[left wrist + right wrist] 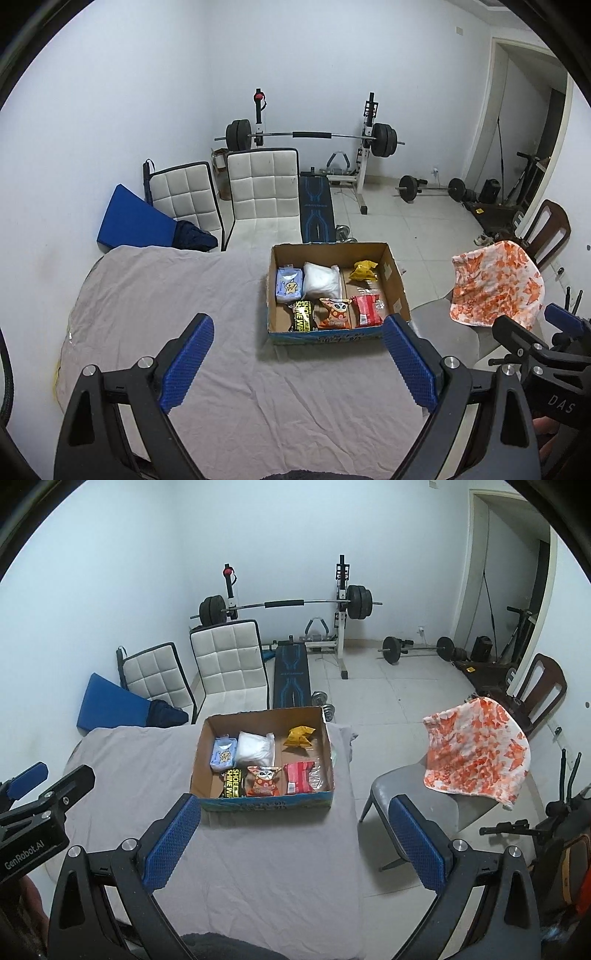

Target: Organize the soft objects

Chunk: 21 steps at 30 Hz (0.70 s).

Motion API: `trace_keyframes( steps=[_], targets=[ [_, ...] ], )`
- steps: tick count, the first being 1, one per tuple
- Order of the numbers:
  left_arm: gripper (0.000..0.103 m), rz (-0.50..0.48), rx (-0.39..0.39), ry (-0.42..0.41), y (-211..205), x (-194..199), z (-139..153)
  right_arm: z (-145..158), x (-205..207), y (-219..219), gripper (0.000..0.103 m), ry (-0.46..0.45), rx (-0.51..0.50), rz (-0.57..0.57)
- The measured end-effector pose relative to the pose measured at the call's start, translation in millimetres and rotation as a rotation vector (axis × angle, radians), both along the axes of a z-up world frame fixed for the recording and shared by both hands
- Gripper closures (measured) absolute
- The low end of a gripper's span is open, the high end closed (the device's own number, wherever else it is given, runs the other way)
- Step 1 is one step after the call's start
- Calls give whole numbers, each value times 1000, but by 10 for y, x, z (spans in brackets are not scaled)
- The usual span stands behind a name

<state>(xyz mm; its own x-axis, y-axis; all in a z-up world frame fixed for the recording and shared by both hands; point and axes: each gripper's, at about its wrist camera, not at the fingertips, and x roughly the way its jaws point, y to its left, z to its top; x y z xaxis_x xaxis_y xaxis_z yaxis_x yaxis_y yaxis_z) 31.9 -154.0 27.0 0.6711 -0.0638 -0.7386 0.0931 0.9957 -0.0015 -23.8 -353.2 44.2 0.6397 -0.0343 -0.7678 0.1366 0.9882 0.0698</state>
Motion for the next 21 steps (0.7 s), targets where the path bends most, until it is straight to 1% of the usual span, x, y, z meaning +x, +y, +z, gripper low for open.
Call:
trace_keyframes(
  steps=[6,21],
  targets=[
    [9,0,-7,-16,18,-46,51,10,-12,9,0,2,-16,-2],
    [9,9,-6,-8,21,-48,55,40,-16,46,0,-10,-33,9]
  ],
)
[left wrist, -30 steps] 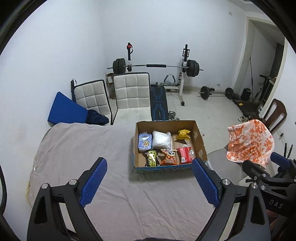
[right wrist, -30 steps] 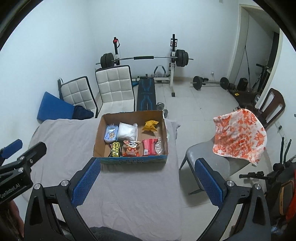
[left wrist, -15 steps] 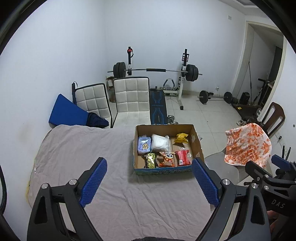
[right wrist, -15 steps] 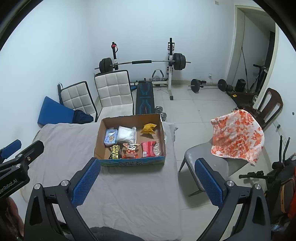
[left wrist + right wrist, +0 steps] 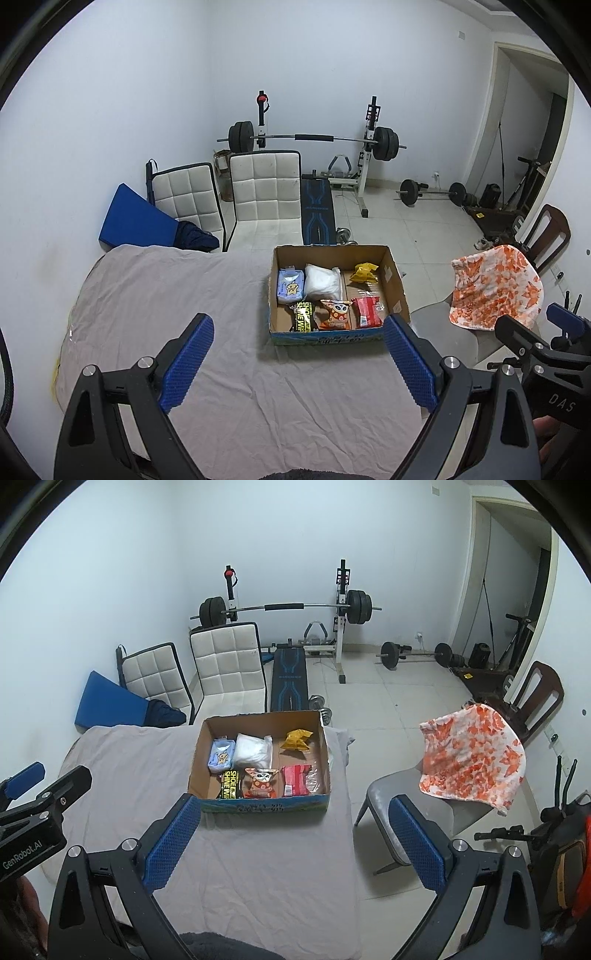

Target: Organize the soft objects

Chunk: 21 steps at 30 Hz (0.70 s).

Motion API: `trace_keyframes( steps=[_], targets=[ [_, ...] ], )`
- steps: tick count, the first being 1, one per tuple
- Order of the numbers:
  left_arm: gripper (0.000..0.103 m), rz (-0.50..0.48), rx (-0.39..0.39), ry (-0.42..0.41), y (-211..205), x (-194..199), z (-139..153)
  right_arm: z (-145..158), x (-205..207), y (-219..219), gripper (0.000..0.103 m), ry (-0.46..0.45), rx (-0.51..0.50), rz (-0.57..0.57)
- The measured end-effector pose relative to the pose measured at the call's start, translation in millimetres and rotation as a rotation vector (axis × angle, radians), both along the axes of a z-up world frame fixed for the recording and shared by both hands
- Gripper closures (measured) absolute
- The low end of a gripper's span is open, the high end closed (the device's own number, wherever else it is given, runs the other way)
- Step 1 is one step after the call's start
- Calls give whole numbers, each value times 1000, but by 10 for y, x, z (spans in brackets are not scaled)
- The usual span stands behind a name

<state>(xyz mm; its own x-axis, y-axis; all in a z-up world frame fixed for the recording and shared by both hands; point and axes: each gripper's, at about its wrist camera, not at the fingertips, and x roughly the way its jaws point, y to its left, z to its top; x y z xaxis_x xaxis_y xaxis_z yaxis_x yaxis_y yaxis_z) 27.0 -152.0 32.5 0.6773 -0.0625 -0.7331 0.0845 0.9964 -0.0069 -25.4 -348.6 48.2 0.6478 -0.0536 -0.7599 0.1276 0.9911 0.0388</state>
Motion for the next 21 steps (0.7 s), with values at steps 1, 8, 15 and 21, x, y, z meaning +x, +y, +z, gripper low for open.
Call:
trace_keyframes(
  steps=[1,8,15,21],
  targets=[
    [9,-2,-1,0,1,0,1,3,-5,1,0,-1,-2,0],
    [9,-2,-3,-1,2,-5,3,9,-21,20,0,-4,-9,0],
    [9,-1,-4,7,-14,-16,-3,41,-42,45,0,-15,-15,4],
    [9,0,-6,5,-7,-12,-12,58,-57,60,0,-16,-17,5]
  ],
)
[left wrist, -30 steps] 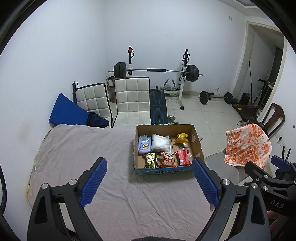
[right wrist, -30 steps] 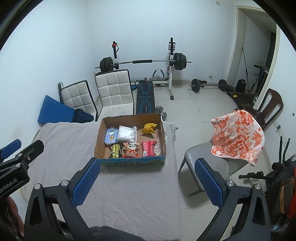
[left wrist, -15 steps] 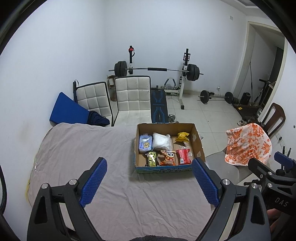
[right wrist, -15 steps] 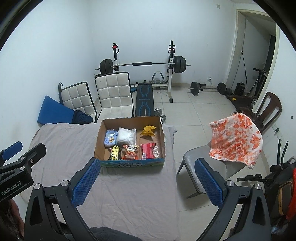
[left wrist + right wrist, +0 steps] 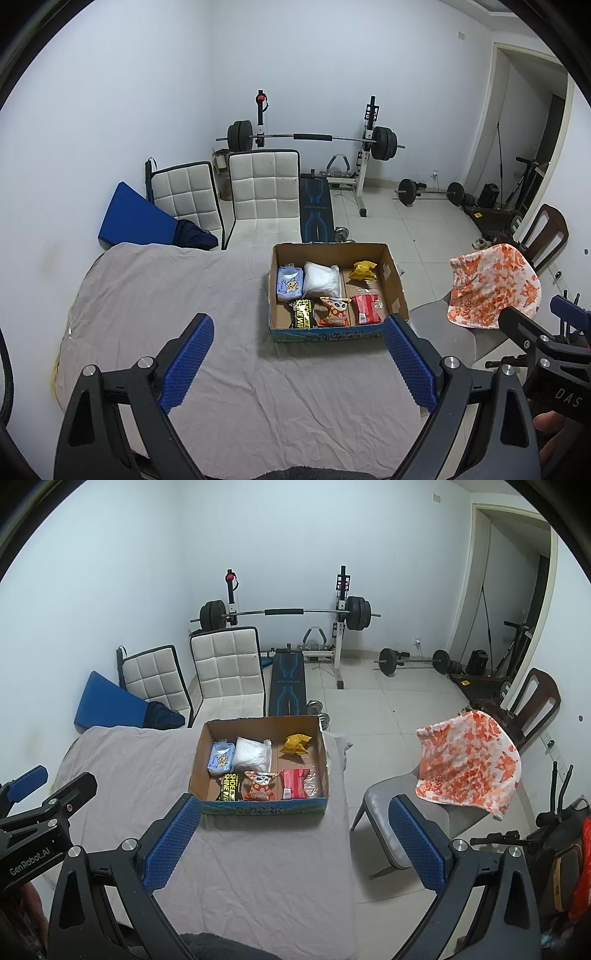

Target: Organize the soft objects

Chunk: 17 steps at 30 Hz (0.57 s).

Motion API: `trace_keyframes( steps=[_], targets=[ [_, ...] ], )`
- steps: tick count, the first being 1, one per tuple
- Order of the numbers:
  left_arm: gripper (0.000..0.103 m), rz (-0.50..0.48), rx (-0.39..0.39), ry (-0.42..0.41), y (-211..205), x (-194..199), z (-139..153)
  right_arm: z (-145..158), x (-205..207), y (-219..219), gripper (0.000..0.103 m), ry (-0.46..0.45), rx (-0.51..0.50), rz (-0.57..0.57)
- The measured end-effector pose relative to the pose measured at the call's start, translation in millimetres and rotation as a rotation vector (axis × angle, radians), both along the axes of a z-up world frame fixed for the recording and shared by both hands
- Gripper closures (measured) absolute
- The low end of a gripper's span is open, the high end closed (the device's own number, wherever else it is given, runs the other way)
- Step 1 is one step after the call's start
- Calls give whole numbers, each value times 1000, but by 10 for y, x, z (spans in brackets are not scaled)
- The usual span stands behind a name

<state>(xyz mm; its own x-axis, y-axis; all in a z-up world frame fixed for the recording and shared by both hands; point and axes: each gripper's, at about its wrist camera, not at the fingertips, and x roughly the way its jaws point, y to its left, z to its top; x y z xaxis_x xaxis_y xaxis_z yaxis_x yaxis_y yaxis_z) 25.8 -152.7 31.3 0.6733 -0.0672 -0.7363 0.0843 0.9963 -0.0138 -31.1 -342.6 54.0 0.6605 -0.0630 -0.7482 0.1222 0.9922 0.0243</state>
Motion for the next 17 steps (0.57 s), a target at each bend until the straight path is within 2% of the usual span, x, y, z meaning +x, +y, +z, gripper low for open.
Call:
trace_keyframes(
  steps=[17],
  targets=[
    [9,0,-4,0,27,-4,-2,42,-9,14,0,-2,-6,5]
  ],
)
